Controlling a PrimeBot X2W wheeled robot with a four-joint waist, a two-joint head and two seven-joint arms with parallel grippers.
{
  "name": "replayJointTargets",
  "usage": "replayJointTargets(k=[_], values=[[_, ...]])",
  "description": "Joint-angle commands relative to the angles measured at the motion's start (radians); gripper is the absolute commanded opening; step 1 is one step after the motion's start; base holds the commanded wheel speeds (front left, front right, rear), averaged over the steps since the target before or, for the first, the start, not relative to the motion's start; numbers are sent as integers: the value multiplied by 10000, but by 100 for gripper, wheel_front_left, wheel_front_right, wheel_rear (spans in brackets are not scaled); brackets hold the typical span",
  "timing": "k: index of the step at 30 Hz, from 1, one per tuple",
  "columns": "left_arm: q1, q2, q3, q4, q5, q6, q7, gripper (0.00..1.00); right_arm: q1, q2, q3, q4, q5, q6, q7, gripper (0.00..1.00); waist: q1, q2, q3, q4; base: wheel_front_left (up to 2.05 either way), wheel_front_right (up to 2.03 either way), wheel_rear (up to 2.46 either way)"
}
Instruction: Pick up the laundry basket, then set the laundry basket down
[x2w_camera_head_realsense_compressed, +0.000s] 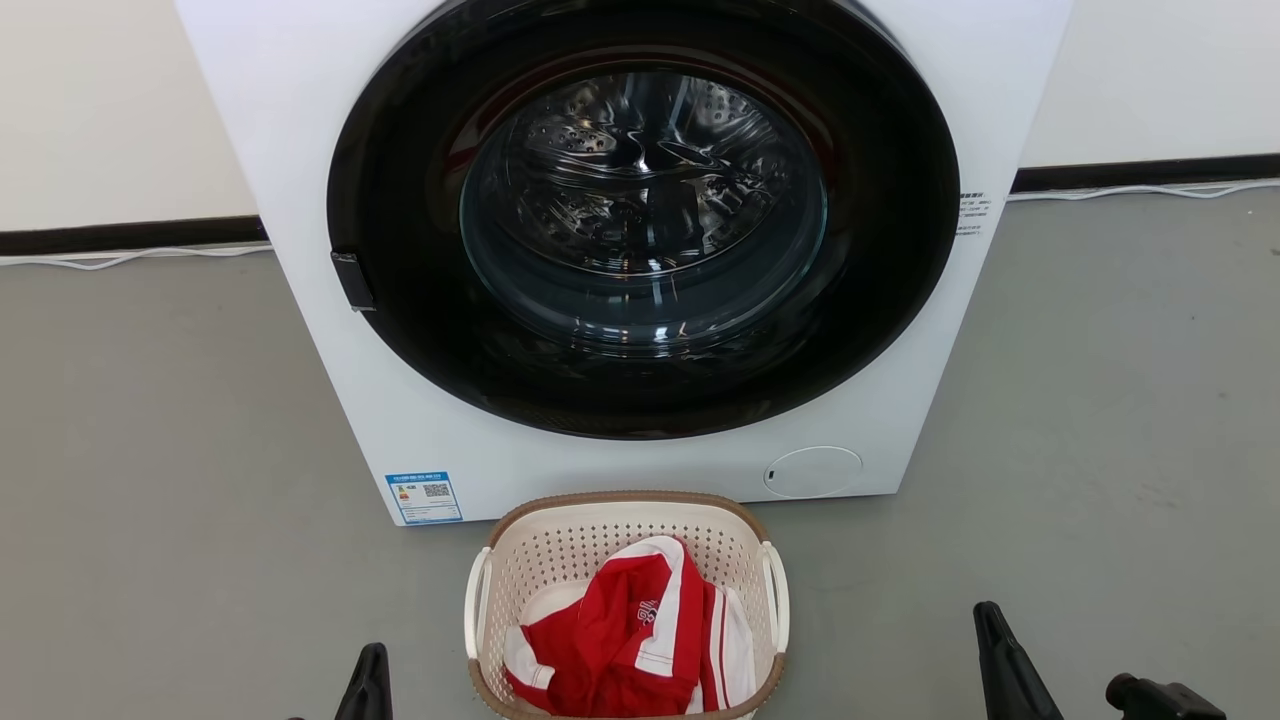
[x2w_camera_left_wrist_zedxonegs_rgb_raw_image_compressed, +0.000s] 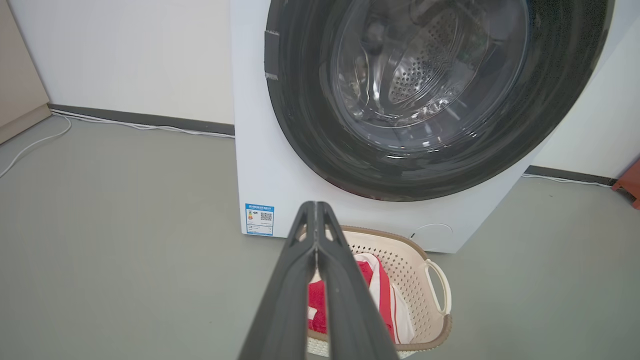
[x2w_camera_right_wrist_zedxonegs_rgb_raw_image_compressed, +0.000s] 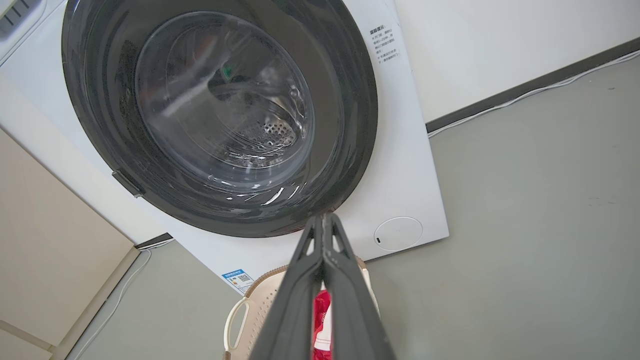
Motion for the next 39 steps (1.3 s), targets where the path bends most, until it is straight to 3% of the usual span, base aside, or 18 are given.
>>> replayJointTargets(k=[1,39], values=[[-426,42,153,-185,-347,-95,19,0,-419,-89,-36,-225,322,9,108,0,-3,-1,5,1,0,0,0],[-1508,-16,781,648,-4906,-1051,969,0,-1117,-226,-320,-102,4507,31,1074,0,-3,-1,112,8,0,0,0]])
